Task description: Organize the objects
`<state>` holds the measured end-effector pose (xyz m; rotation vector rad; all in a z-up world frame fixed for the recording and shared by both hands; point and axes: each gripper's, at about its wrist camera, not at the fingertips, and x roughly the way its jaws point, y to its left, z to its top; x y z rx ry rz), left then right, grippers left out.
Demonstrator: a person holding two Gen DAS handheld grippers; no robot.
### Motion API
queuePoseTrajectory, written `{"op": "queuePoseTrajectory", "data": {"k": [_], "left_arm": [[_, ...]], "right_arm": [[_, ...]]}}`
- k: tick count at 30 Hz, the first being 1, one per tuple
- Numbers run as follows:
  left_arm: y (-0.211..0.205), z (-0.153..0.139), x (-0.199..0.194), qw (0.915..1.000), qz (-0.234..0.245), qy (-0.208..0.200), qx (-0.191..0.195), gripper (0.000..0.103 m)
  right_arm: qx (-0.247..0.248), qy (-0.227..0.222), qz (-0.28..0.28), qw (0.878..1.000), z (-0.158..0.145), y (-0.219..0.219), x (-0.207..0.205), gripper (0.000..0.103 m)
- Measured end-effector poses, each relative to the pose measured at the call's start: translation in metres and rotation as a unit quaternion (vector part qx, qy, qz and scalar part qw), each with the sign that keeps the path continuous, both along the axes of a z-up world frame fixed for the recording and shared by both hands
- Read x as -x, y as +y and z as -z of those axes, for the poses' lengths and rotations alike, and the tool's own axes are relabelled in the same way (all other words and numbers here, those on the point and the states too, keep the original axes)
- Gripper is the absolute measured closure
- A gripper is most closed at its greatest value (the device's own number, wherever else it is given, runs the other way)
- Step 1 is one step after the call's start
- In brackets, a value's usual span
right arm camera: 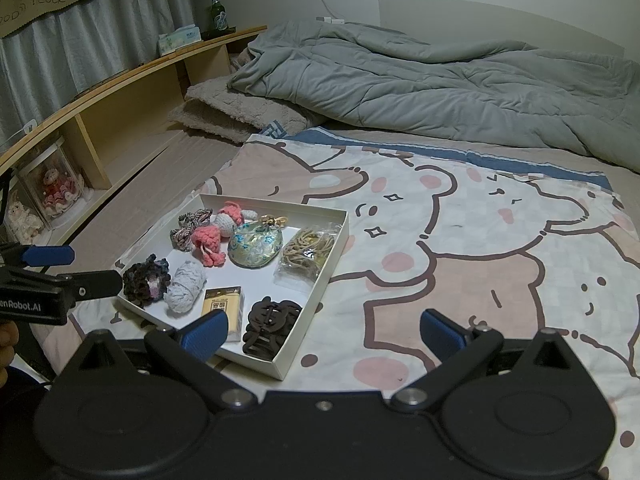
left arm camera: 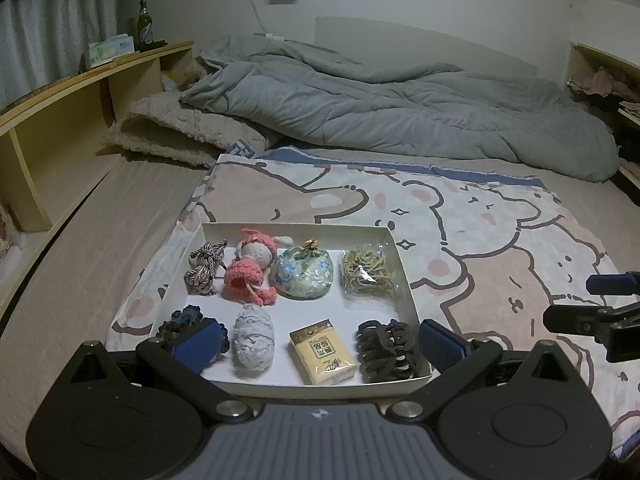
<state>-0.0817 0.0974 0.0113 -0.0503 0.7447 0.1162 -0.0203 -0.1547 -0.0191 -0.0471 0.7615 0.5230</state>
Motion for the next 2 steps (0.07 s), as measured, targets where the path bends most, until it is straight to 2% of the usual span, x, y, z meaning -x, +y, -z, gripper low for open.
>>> {"op": "queuePoseTrajectory", "data": {"k": [2], "left_arm": [[-0.0001,0.0,-0.0001,1.0,-0.002,0.001,0.001,0.0]], "right_arm": [[0.0,0.0,0.0,1.0,0.0,-0.0001,-0.0001,0.0]]}}
